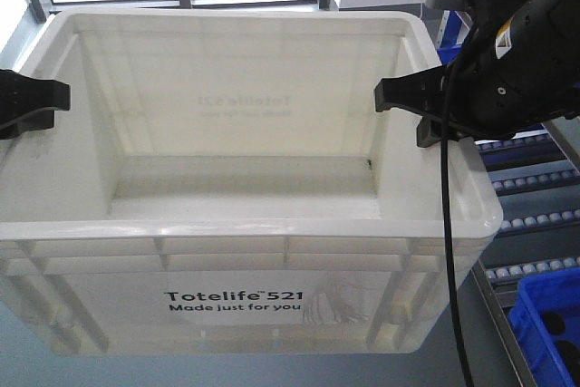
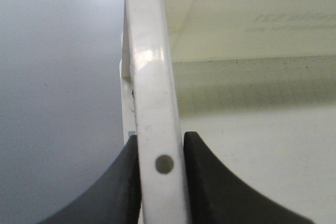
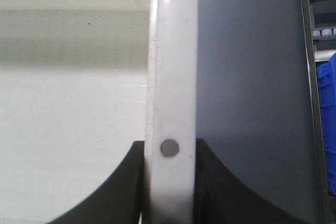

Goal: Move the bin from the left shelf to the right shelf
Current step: 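Keep holding the crate with both grippers while driving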

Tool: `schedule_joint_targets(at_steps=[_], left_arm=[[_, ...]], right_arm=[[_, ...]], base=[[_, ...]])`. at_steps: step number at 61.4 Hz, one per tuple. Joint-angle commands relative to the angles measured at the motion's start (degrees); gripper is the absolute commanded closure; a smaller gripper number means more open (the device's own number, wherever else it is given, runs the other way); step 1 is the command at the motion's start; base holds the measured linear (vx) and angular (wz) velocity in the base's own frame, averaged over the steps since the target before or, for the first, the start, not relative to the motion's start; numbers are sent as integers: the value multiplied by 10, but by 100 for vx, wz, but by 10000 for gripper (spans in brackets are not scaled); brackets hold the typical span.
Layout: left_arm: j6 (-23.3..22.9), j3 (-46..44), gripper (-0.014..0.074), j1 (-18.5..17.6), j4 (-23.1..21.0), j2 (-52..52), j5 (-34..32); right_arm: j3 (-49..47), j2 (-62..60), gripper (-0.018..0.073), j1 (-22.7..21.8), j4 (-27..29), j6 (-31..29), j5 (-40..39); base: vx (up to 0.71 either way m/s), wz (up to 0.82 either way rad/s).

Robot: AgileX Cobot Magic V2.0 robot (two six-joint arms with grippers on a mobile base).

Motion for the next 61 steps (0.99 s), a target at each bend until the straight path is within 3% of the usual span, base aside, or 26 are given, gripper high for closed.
schedule_joint_targets(at_steps=[1,61], left_arm=[[10,-22,558,2,28,-24,-59],[10,-22,558,2,28,-24,-59]], right_arm=[[-21,-25,568,-11,-83,5,-28],[-21,-25,568,-11,-83,6,-28]], base=[[36,3],[34,-3]])
